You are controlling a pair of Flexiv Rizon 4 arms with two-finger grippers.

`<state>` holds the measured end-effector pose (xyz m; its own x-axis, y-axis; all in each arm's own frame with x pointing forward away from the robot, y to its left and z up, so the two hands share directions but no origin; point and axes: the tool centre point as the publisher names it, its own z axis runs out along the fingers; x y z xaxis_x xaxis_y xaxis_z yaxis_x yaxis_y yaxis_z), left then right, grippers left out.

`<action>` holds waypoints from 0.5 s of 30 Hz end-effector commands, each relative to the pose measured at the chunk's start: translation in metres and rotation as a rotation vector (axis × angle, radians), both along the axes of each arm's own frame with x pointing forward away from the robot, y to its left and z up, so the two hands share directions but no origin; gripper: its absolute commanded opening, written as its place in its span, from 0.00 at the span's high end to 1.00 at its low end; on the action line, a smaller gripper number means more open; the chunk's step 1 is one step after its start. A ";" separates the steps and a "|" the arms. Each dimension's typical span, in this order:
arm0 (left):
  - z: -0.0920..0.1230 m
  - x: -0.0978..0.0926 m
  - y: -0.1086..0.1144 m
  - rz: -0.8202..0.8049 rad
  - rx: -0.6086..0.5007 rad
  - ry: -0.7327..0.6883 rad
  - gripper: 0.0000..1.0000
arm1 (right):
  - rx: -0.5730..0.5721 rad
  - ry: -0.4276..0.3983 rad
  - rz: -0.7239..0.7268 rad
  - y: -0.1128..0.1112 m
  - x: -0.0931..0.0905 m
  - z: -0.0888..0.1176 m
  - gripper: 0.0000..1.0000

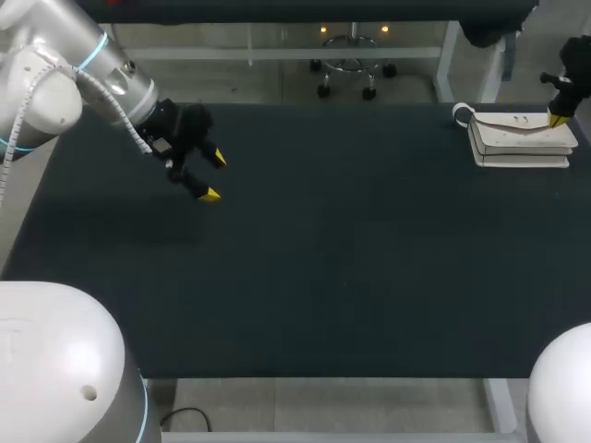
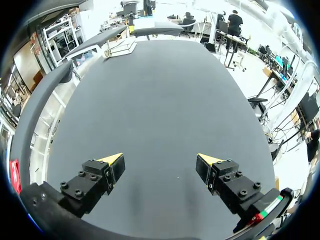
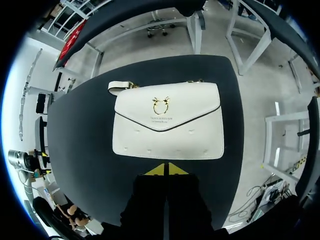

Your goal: Pick up the bag, open it, inspect its contents, close it, and place it on the opposite side

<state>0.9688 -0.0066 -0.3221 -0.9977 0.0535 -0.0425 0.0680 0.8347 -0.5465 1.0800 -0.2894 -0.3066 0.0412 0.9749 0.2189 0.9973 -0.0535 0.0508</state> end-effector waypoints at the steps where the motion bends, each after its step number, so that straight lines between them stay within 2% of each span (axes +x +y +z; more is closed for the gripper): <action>1: -0.001 0.000 0.000 0.000 -0.002 -0.001 0.00 | -0.024 -0.076 -0.016 0.012 -0.024 0.008 1.00; 5: -0.001 0.000 0.000 0.000 -0.002 -0.001 0.00 | -0.028 -0.093 -0.018 0.018 -0.033 0.013 1.00; 7: -0.001 0.000 0.000 0.000 -0.002 -0.001 0.00 | -0.026 -0.102 -0.020 0.019 -0.036 0.016 0.54; 8: -0.001 0.000 0.000 0.000 -0.002 -0.001 0.00 | -0.023 -0.102 -0.028 0.017 -0.038 0.018 0.00; 15: -0.001 0.000 0.000 0.000 -0.002 -0.001 0.00 | 0.014 -0.107 -0.100 -0.019 -0.040 0.022 0.00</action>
